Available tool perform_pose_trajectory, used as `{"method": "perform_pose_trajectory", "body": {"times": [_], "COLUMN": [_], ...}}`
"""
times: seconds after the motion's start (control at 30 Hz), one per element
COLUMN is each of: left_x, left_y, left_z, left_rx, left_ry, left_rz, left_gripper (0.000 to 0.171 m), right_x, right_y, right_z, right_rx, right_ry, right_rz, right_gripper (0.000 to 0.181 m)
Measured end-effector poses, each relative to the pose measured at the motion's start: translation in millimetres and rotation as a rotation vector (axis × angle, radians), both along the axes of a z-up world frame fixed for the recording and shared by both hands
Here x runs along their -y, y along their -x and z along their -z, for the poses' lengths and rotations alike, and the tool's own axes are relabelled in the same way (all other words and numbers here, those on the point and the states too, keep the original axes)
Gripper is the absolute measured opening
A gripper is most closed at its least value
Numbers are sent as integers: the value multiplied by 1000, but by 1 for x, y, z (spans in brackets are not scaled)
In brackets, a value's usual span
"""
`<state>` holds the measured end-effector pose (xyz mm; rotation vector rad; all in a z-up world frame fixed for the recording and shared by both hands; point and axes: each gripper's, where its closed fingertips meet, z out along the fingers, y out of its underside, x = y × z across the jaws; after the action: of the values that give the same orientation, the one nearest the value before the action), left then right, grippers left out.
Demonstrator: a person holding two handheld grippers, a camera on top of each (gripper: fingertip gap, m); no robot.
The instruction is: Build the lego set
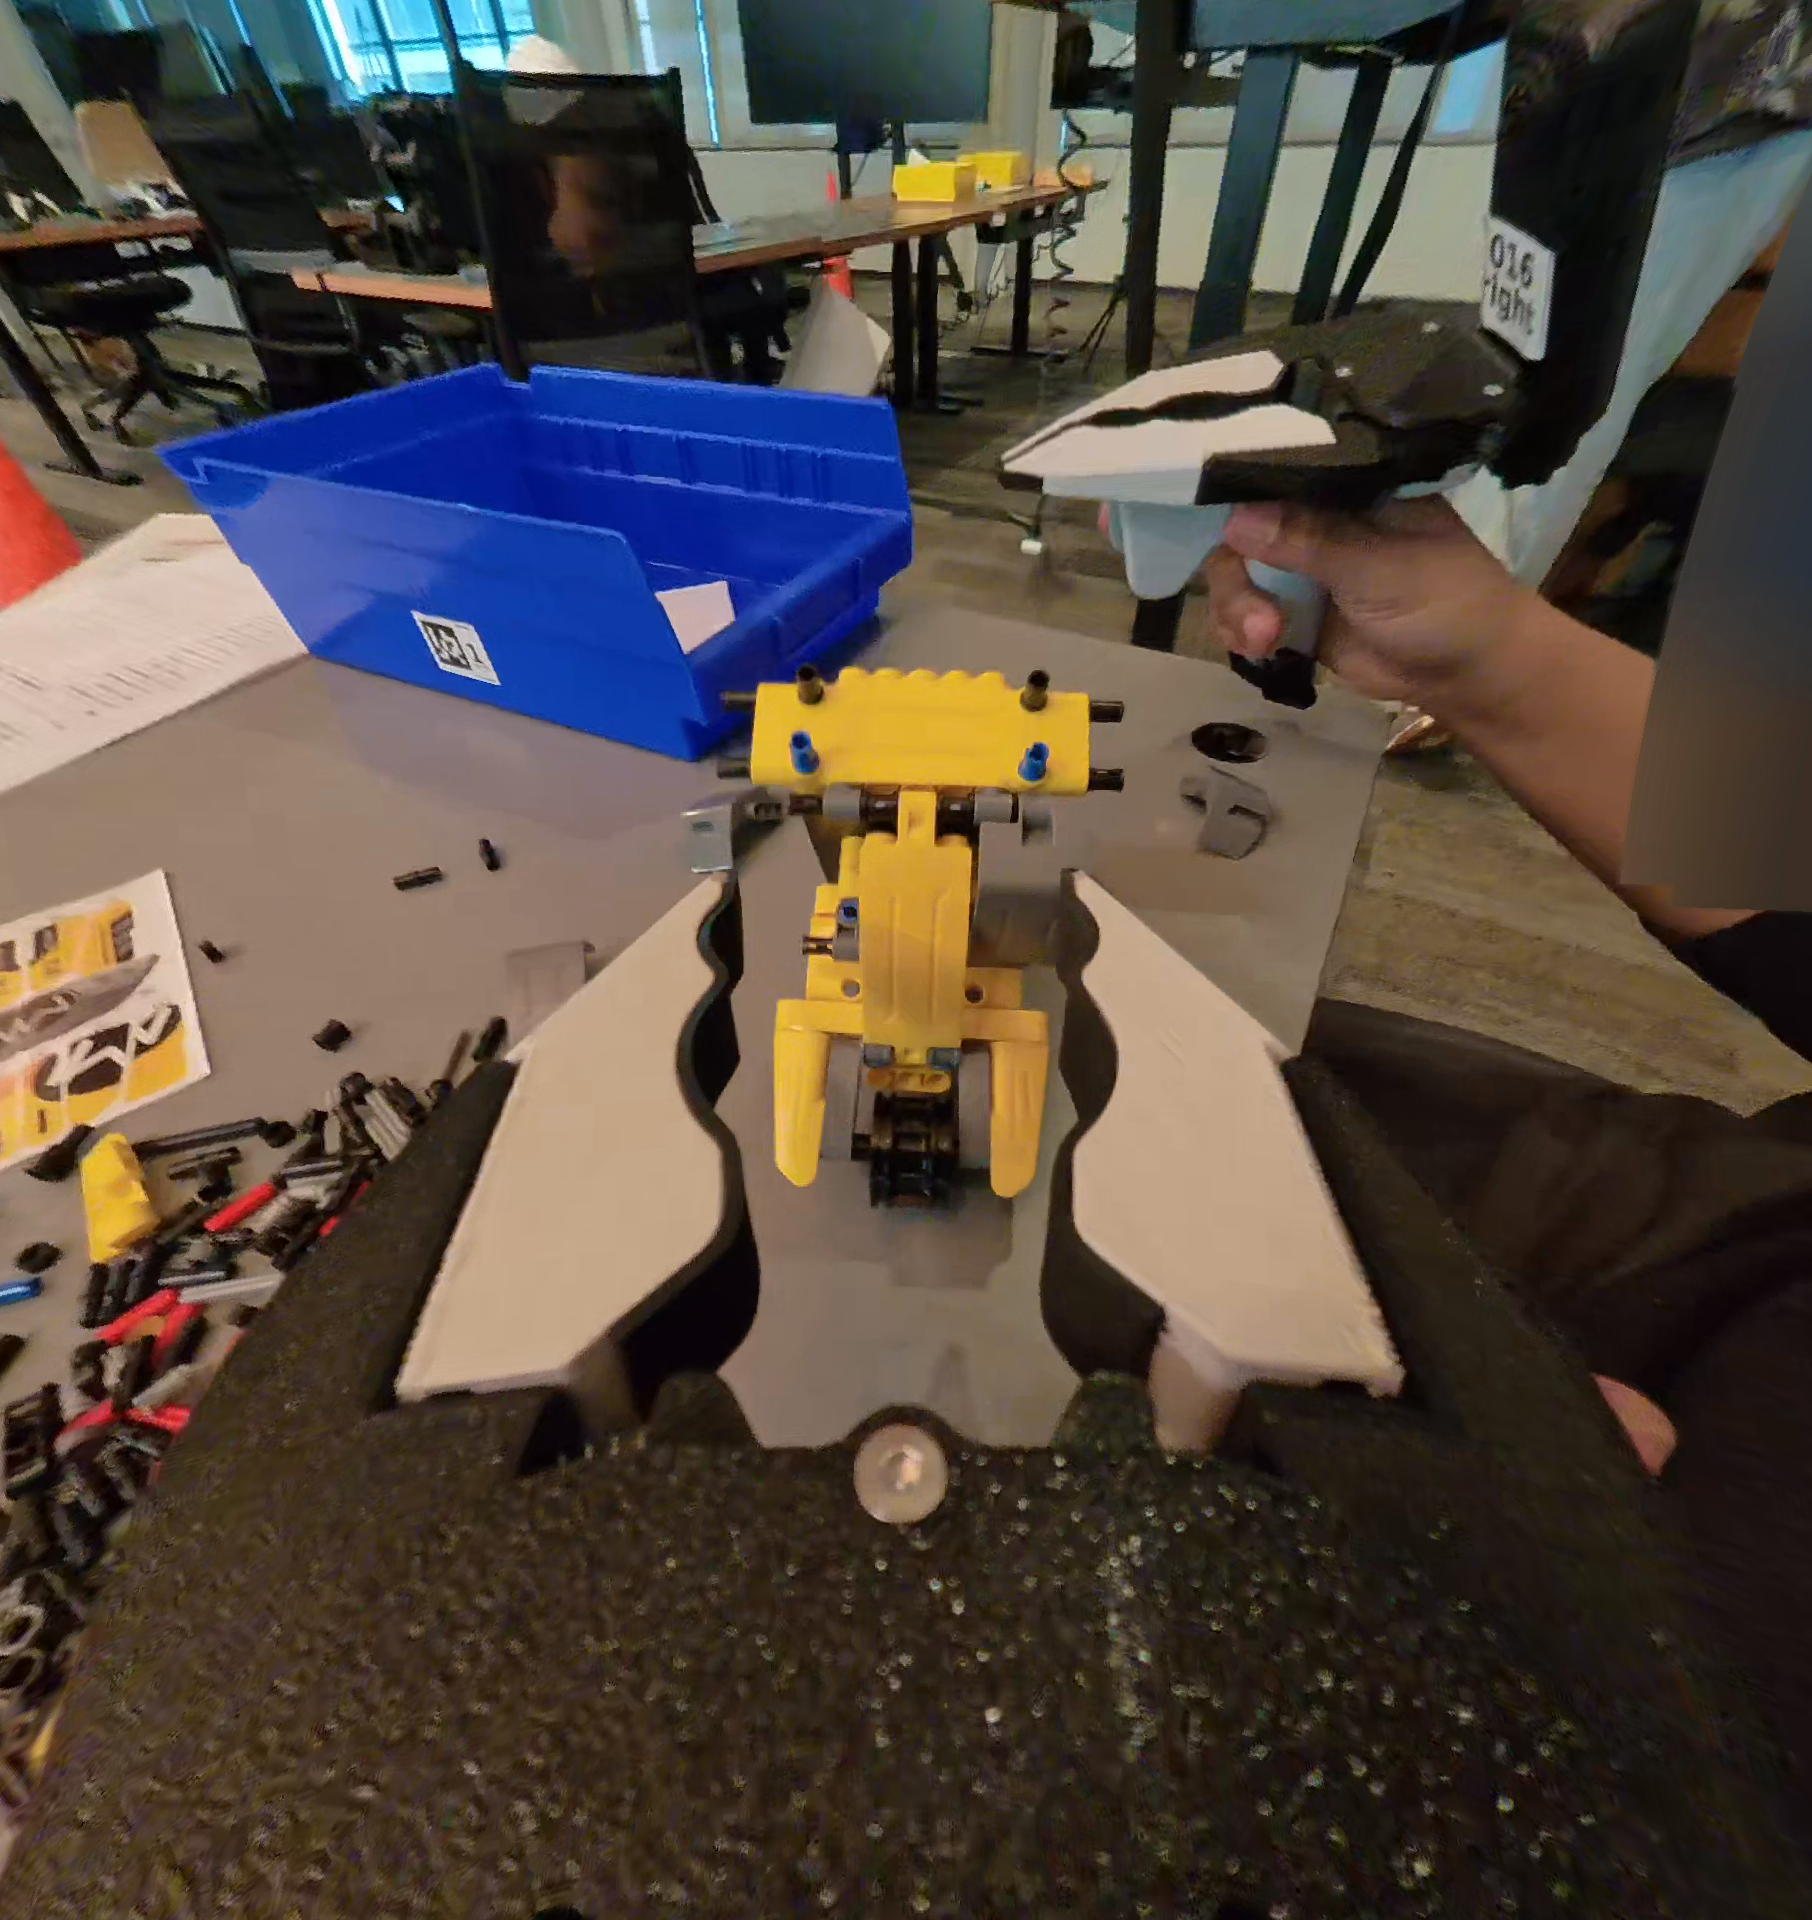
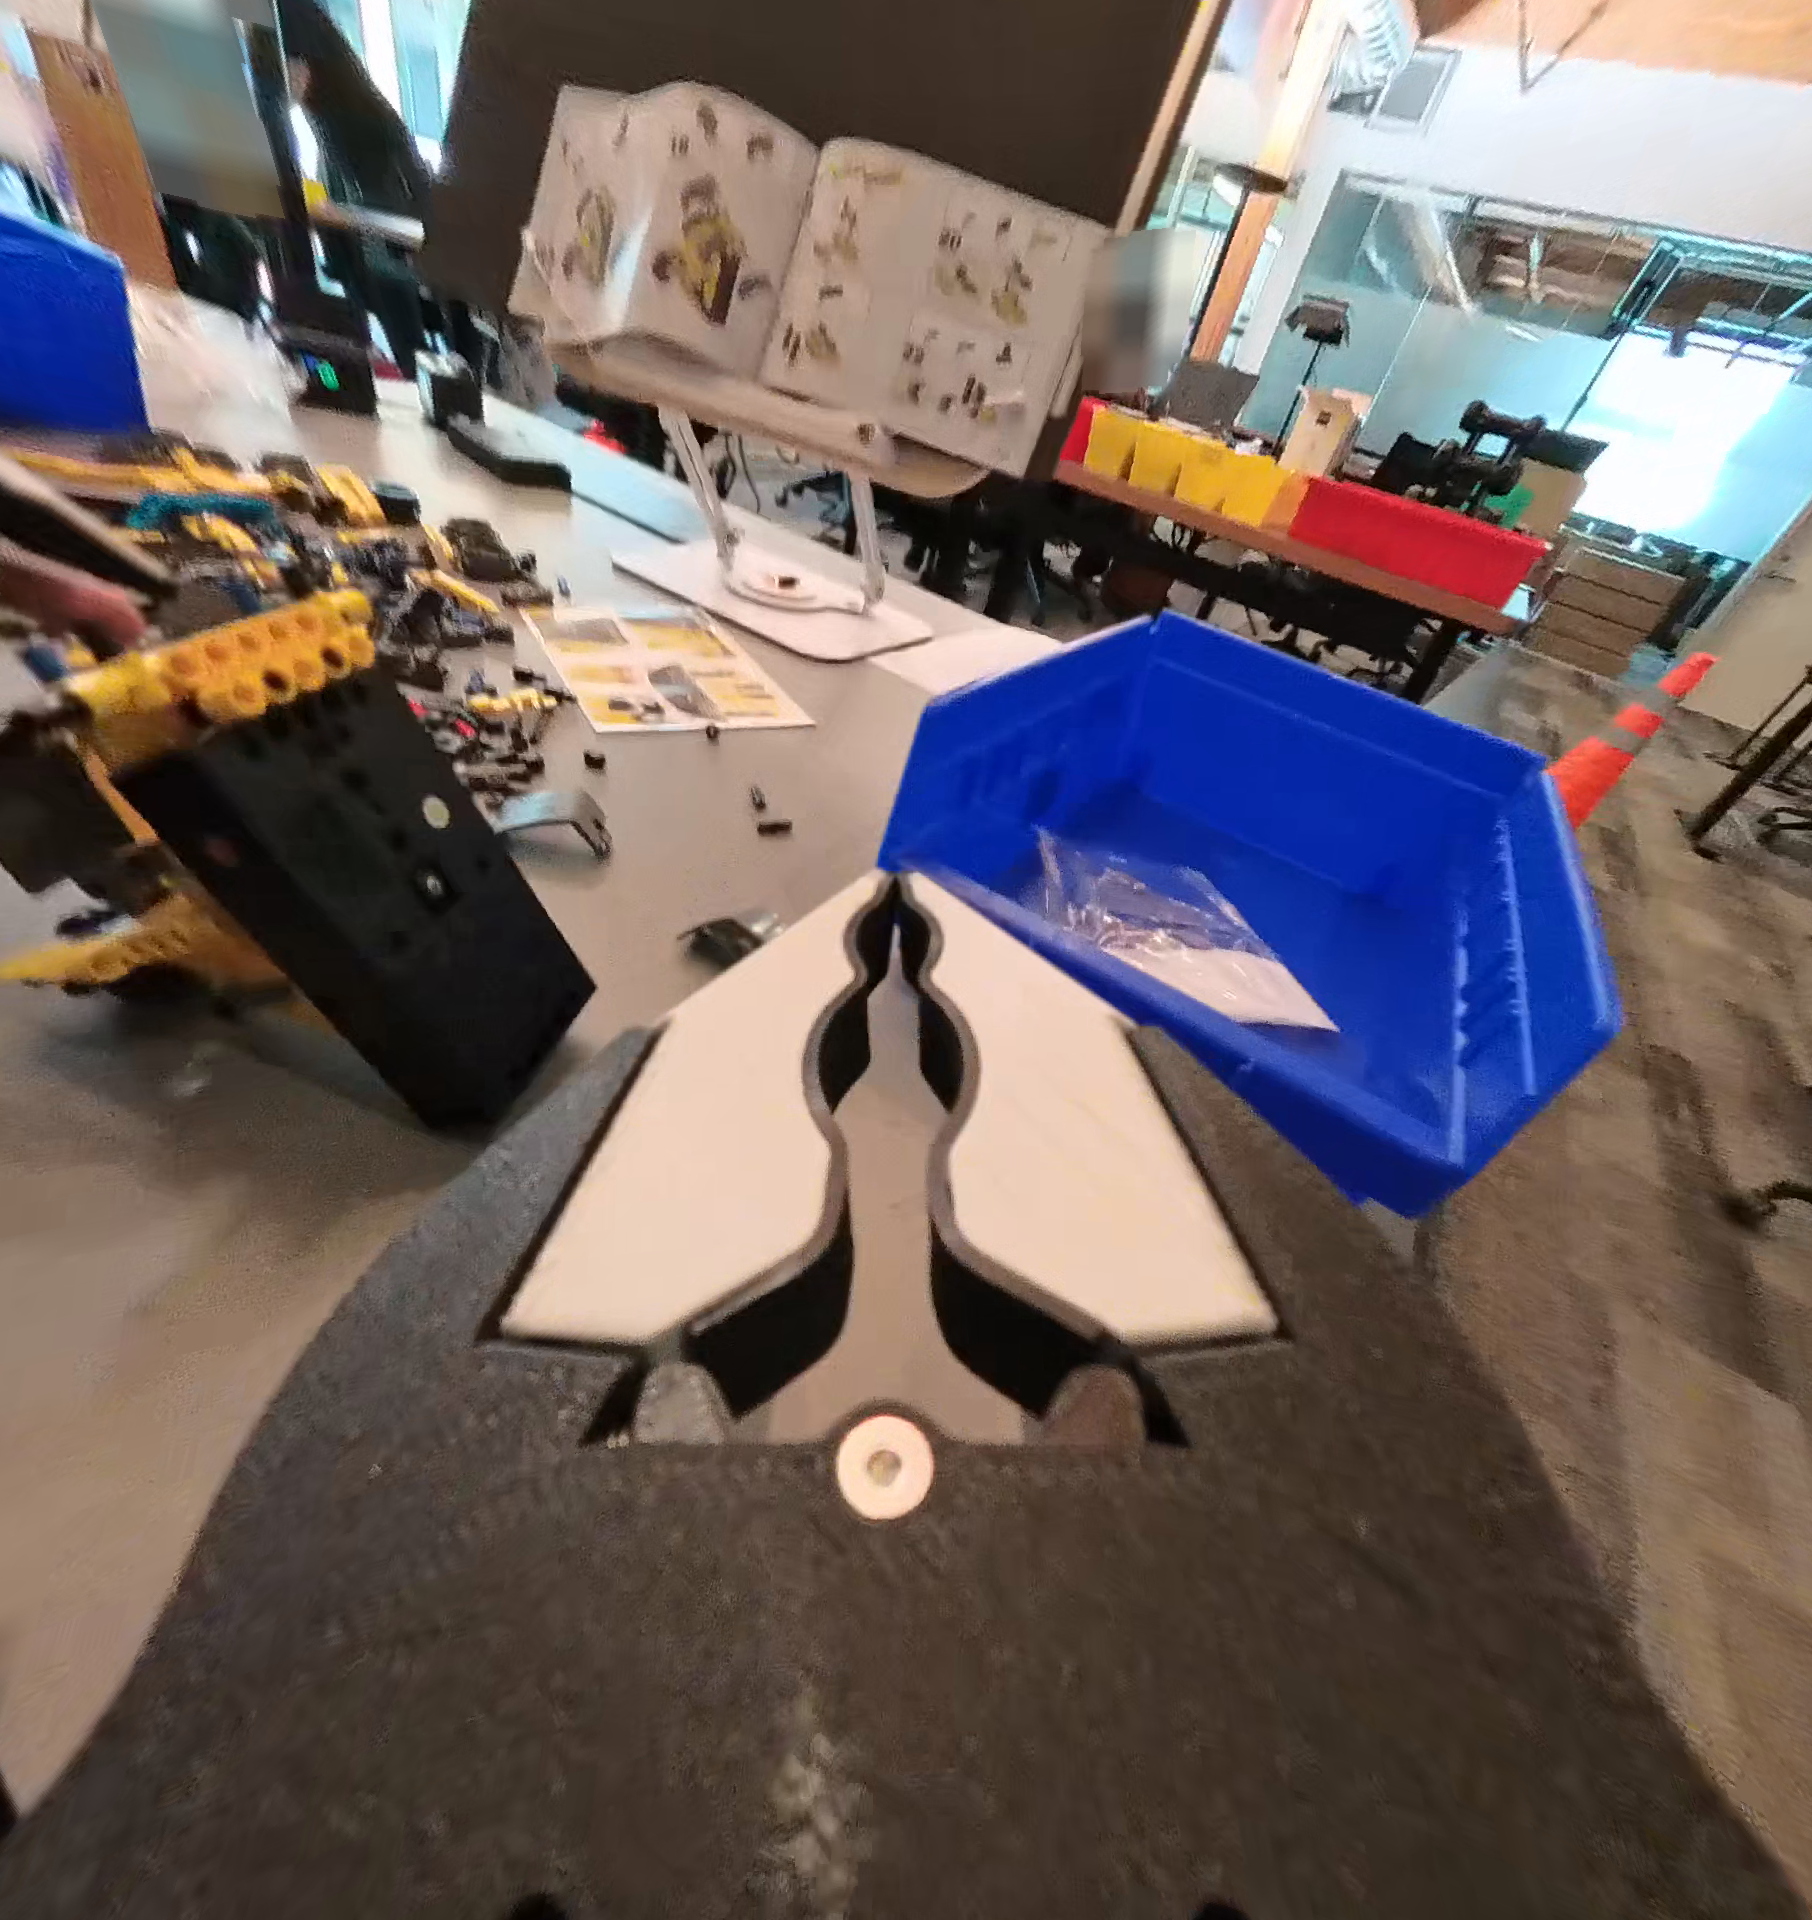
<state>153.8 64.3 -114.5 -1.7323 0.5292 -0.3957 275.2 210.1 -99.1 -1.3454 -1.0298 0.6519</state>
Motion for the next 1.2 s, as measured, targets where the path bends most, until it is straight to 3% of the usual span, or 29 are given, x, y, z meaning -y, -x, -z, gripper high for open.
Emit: {"method": "perform_pose_trajectory", "body": {"times": [0.2,0.57,0.8,1.2], "left_x": [-16,-18,-23,-33], "left_y": [-15,-34,-30,-27], "left_z": [4,2,3,1], "left_rx": [-96,24,-16,50], "left_ry": [-50,9,-4,102], "left_rz": [-72,22,-131,-199], "left_gripper": [67,68,70,70], "right_x": [-1,-3,-3,-4], "right_y": [-3,-11,-11,-11], "right_z": [21,17,15,17], "right_rx": [64,16,-9,-5], "right_ry": [-38,-7,2,4], "right_rz": [-11,-25,-37,-38], "right_gripper": [0,0,0,0]}}
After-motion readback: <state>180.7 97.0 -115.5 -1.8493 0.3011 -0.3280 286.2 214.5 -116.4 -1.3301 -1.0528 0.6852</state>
